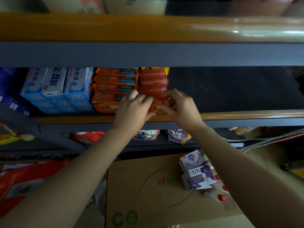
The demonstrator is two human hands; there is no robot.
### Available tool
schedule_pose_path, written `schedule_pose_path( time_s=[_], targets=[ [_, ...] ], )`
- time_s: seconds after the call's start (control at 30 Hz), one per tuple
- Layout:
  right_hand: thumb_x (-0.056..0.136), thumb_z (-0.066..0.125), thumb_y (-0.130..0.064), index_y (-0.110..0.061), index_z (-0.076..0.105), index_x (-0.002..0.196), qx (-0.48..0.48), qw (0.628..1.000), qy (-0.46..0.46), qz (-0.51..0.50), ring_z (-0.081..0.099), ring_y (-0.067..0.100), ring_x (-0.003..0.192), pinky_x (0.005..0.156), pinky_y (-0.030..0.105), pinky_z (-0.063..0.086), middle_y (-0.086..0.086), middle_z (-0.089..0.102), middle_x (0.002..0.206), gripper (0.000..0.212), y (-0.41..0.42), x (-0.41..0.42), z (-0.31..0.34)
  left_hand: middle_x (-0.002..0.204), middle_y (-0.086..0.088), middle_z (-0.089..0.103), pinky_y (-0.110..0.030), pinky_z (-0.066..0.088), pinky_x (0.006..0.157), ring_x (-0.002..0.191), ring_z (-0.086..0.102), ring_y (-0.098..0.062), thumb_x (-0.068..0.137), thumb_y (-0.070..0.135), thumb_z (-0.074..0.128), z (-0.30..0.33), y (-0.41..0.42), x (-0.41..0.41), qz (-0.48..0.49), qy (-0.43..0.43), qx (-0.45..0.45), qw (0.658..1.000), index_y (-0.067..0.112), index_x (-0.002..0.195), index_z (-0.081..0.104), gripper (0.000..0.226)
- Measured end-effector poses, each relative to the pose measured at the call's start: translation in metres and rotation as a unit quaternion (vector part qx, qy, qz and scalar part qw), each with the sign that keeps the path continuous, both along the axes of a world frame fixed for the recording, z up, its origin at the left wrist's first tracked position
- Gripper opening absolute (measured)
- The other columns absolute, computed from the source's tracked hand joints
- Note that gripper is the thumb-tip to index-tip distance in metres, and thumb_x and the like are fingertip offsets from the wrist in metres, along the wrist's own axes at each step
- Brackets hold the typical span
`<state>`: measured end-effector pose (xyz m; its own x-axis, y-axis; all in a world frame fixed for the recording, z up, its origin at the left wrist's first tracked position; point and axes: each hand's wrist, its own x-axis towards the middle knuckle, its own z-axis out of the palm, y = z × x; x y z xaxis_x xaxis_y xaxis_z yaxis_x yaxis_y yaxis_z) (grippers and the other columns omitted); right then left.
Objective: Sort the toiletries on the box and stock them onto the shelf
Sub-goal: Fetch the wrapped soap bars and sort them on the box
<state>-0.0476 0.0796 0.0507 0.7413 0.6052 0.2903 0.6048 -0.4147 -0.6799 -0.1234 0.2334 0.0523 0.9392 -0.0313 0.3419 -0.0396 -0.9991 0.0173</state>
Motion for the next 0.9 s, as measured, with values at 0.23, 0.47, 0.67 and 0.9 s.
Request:
schedule_pose_path(
  time_s=[0.23, 0.47, 0.67, 0.9],
  targets=[
    [0.073, 0.076, -0.02, -0.015, 0.056, 0.108, 0.135, 0.969, 0.2, 0.047, 0.064, 0.018, 0.092, 0.083, 0.031, 0.055, 0.007, 0.062, 0.102, 0.041, -0.016, -0.011, 0.015, 0.101, -0.007, 0.065, -0.027, 0.041, 0.079, 0.096, 0.058, -0.022, 0.078, 0.039, 0.058, 0.004, -0.005, -0.013, -0.04, -0.035, -0.239, 0.97, 0.007, 0.109, 0.059, 0.044],
    [0.083, 0.062, -0.014, -0.012, 0.061, 0.089, 0.24, 0.894, 0.374, 0.063, 0.06, 0.003, 0.067, 0.058, 0.018, 0.049, -0.001, 0.062, 0.076, 0.006, -0.031, -0.035, 0.029, 0.106, 0.013, 0.063, -0.024, 0.047, 0.093, 0.104, 0.06, -0.004, 0.075, 0.023, 0.071, -0.007, -0.031, -0.032, -0.059, 0.084, -0.65, 0.753, 0.031, 0.111, 0.051, 0.042],
    [0.095, 0.05, -0.021, -0.007, 0.058, 0.076, 0.135, 0.872, 0.469, -0.035, 0.049, 0.008, 0.044, 0.047, 0.021, 0.039, -0.002, 0.058, 0.06, 0.025, -0.037, -0.036, 0.029, 0.097, 0.012, 0.07, -0.022, 0.051, 0.08, 0.098, 0.064, -0.005, 0.061, 0.049, 0.08, -0.029, -0.042, -0.047, -0.04, 0.174, -0.79, 0.587, 0.028, 0.11, 0.059, 0.057],
    [0.084, 0.062, -0.025, -0.017, 0.06, 0.107, 0.074, 0.931, 0.351, 0.074, 0.061, 0.017, 0.055, 0.05, 0.021, 0.048, 0.009, 0.063, 0.084, 0.024, -0.047, -0.038, 0.024, 0.108, 0.01, 0.068, -0.026, 0.051, 0.084, 0.107, 0.061, -0.01, 0.059, 0.052, 0.081, -0.04, -0.04, -0.055, -0.039, 0.215, -0.824, 0.522, 0.036, 0.111, 0.064, 0.058]
  ],
)
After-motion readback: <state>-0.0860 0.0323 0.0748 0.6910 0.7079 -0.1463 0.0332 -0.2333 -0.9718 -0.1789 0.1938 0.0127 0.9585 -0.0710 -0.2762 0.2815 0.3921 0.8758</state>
